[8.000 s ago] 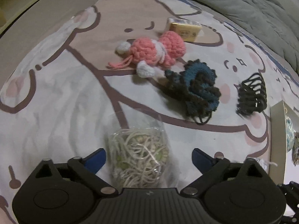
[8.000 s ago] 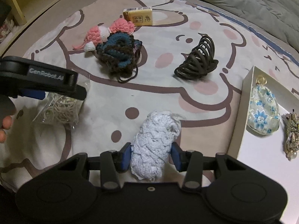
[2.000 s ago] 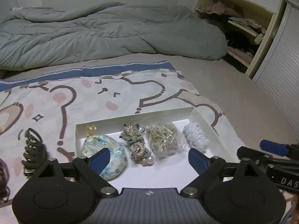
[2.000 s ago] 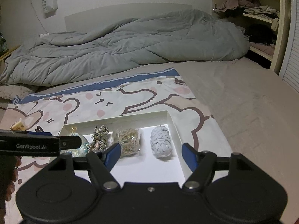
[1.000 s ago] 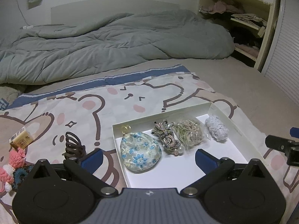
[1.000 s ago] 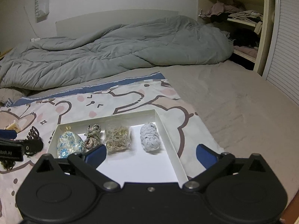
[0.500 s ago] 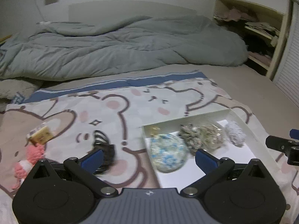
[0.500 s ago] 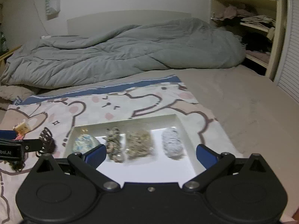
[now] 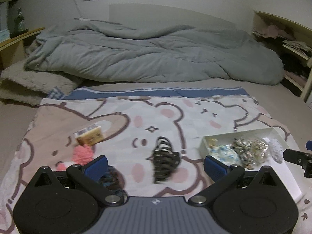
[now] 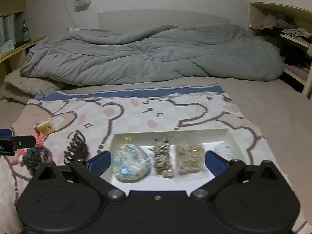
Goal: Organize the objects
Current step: 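Move both tools back toward the scrunchie and black claw clip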
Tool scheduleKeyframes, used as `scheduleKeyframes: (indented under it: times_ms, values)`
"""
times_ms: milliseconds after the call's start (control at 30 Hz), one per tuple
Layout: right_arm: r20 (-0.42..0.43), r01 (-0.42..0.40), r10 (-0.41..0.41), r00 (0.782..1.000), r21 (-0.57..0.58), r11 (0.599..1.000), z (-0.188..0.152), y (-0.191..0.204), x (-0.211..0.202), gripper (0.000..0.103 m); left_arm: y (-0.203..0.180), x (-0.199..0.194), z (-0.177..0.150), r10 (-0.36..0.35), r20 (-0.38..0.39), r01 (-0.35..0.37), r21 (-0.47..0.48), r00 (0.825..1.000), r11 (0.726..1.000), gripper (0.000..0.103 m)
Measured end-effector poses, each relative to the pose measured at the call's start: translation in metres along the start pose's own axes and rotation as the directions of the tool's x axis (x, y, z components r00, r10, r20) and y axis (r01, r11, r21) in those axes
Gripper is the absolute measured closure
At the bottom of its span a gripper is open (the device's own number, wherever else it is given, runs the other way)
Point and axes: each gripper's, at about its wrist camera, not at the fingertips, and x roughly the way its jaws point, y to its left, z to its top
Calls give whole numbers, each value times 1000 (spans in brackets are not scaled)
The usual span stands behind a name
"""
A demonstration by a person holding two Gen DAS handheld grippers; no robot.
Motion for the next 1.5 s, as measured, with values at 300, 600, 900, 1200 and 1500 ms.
scheduleKeyframes:
  times_ms: [300,600,900,1200,1500]
  values:
    - [3,-65,65,998,-48,997,8,44,12,0,41,-12,0,38,21,-37,-41,999,998,0]
    - [7,-122,123,992,-64,990,16,81,23,0,63,-18,-1,57,28,-55,-71,998,996,0]
    - [-9,-145,145,989,-54,988,20,109,44,0,89,-11,-4,103,14,-100,-131,995,986,0]
    - [-66,-134,133,989,-3,991,22,125,83,0,92,13,-14,98,-39,-99,-26,994,995,0]
    - [-130,-184,219,967,239,953,28,113,125,29,91,47,-15,38,-130,-43,-38,991,998,4]
